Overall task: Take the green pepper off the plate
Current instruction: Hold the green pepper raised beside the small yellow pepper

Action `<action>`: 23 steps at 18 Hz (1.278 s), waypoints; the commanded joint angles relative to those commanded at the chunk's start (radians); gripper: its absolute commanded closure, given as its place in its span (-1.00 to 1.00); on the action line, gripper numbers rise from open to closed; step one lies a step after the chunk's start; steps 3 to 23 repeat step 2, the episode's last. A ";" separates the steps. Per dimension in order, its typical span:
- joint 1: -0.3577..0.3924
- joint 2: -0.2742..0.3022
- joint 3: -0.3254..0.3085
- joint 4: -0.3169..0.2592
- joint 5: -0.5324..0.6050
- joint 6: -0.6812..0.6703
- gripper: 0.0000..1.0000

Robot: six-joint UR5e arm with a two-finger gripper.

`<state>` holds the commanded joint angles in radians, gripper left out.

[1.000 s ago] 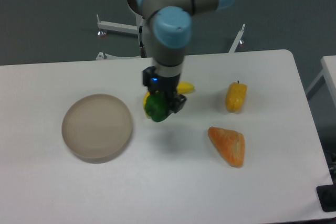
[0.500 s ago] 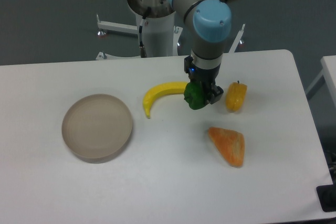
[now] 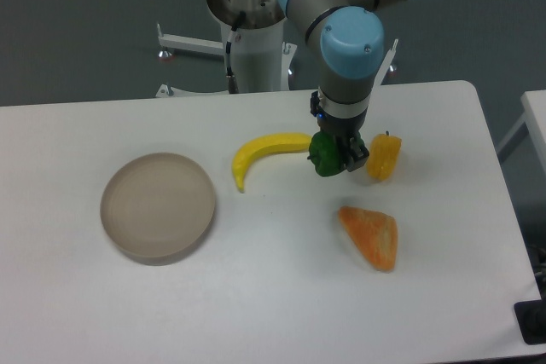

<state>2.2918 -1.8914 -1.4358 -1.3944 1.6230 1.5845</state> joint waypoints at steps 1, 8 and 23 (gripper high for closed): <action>0.000 0.000 0.000 0.000 -0.002 0.008 0.77; 0.002 0.000 0.000 0.000 -0.002 0.008 0.77; 0.002 0.000 0.000 0.000 -0.002 0.008 0.77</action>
